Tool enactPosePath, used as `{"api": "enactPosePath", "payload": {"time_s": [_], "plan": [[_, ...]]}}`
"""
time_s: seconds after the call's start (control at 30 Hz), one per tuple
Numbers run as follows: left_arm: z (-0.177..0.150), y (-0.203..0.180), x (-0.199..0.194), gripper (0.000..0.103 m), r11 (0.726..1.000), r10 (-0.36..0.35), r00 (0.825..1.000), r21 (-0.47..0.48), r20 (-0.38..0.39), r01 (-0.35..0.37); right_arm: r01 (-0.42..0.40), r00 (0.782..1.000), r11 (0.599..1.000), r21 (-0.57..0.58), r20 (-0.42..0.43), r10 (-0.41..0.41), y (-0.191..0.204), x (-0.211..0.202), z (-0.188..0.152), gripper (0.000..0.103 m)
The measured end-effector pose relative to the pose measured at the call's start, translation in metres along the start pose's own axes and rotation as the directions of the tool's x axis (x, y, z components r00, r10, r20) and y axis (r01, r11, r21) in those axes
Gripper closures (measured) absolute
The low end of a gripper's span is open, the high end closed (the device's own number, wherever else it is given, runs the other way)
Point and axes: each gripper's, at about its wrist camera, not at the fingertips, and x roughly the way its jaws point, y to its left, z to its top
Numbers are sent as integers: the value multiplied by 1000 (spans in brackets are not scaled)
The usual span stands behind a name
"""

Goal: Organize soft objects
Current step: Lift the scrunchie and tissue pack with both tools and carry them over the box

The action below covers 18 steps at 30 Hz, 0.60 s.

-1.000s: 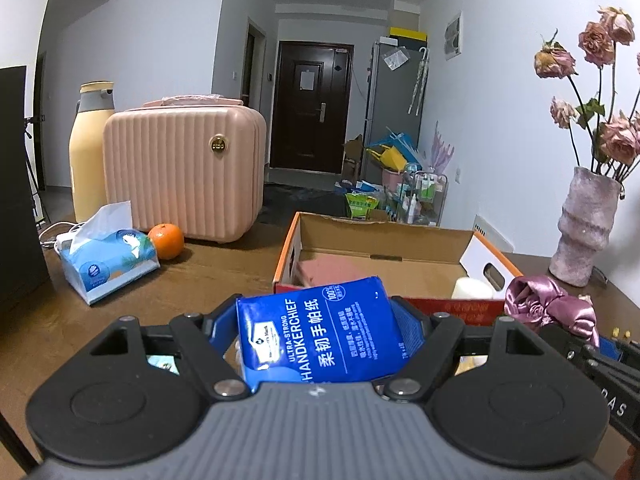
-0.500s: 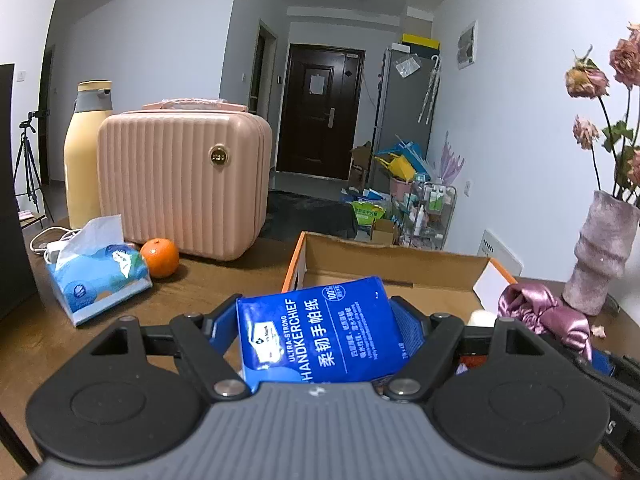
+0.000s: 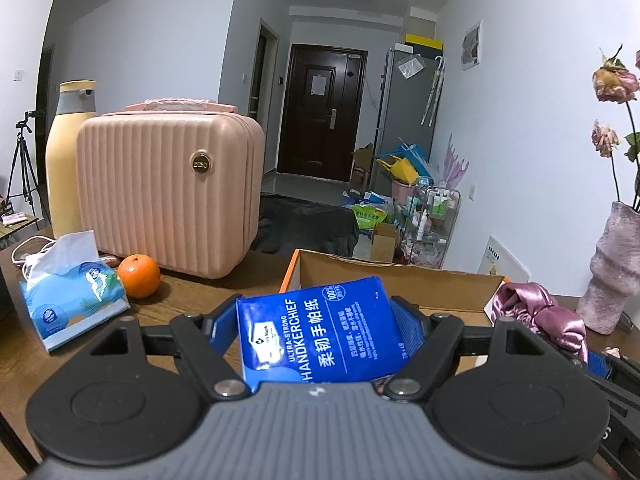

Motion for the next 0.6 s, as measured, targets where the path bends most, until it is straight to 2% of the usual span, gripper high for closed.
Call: {"api": "enactPosePath", "payload": {"time_s": [0.6], "plan": [[11, -7, 51, 24, 1000, 10, 1000, 25, -10, -10, -18, 1000, 999, -39, -18, 18, -6, 51, 7, 73]]}}
